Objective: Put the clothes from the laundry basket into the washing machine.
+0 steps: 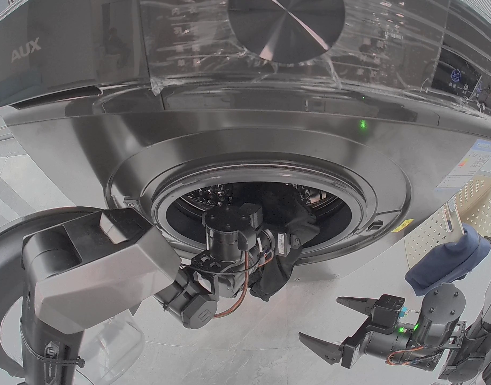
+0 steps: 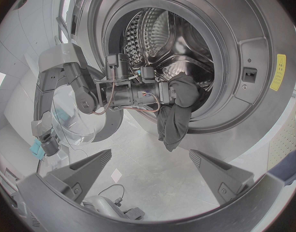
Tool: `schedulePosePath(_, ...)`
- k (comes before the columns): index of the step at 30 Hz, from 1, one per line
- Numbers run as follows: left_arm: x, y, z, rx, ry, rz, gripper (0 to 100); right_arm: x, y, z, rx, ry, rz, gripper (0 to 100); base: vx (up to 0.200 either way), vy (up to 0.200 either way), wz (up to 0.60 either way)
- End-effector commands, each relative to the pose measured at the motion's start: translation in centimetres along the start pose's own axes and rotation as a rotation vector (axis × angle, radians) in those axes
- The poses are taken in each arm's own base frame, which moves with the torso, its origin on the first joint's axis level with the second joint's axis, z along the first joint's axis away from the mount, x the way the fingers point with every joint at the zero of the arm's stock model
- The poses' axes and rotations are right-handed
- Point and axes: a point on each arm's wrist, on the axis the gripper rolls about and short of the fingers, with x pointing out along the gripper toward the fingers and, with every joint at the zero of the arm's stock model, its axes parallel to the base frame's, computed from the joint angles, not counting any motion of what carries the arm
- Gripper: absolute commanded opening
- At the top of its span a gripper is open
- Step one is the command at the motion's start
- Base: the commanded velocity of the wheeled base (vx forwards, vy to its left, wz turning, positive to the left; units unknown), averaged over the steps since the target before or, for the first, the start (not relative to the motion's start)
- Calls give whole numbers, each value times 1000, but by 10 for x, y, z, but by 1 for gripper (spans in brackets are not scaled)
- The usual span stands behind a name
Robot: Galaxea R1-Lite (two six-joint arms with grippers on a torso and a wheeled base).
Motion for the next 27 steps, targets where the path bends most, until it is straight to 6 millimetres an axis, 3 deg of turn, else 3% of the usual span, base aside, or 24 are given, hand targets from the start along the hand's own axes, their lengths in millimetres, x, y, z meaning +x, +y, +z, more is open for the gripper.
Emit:
schedulePosePath(1, 15, 9, -7, -2, -22, 27, 0, -2, -1, -3, -2, 15, -2, 100, 0, 0, 0)
schedulePosePath(9, 42, 12, 5, -22, -116, 35, 0, -2, 0, -4, -3, 20, 0, 100, 0, 0, 0)
schedulePosePath(16, 74, 37, 23, -44, -241, 142, 0, -2, 0, -3, -3, 19, 0, 100, 0, 0, 0)
schedulePosePath(25, 73, 37, 28, -45, -255, 143, 0, -2, 0, -4, -3, 23, 0, 100, 0, 0, 0)
schedulePosePath(26, 72, 37, 28, -45, -253, 143, 100, -2, 0, -4, -2, 23, 0, 100, 0, 0, 0)
schedulePosePath(27, 72, 37, 29, -45, -255, 143, 100, -2, 0, -4, -2, 23, 0, 100, 0, 0, 0)
